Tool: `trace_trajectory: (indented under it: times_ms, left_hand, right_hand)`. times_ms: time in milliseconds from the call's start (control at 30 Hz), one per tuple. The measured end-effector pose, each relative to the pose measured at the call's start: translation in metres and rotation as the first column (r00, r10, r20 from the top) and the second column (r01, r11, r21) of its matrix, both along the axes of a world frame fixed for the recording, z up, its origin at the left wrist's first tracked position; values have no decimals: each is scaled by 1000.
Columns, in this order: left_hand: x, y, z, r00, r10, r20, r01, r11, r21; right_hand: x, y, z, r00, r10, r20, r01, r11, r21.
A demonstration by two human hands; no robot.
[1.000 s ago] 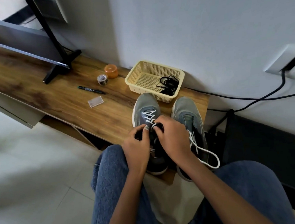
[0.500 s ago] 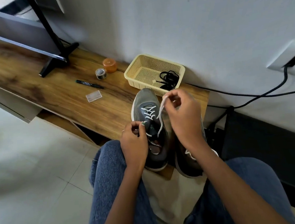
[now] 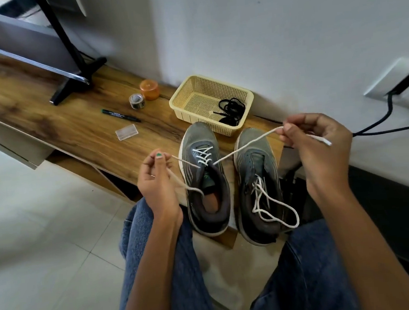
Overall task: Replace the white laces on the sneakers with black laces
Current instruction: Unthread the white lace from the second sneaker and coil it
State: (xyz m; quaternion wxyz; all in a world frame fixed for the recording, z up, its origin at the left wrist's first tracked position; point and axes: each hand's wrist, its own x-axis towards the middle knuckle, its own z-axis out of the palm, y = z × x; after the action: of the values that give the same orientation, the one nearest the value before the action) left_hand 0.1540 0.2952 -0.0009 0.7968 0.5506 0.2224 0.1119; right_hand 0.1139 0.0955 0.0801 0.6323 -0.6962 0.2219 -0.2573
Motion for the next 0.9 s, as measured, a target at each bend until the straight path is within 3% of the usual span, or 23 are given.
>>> trace_trajectory:
  times_ms: [100, 200, 300, 400, 600, 733, 900]
  left_hand:
    - [0, 3, -2, 994, 95, 45, -100, 987, 122]
    - [0, 4, -16, 996, 90, -12, -79, 930, 358]
    - [-4, 2, -23, 989, 100, -107, -6, 760, 650]
    - [-6, -5, -21, 999, -27, -29, 40, 594, 804]
    - [-1, -17, -32, 918, -394, 30, 121, 352, 928]
    - [4, -25, -30, 904, -427, -20, 167, 310, 936]
    - [2, -31, -26, 898, -416, -147, 276, 270, 922]
  right_hand:
    - [-4, -2, -10, 996, 14, -86, -21, 997, -78]
    - [-6, 4, -14, 968, 136, -213, -170, 974, -148]
    - [-4, 6, -22, 918, 219, -332, -282, 947, -156]
    - [-5, 7, -27, 855, 275, -439, -405, 883, -236]
    - [-5, 31, -25, 885, 235, -402, -418, 783, -461]
    - [7, 52, -42, 874, 244, -420, -460, 697, -550]
    - [20, 67, -67, 756, 180, -629, -602, 568, -561]
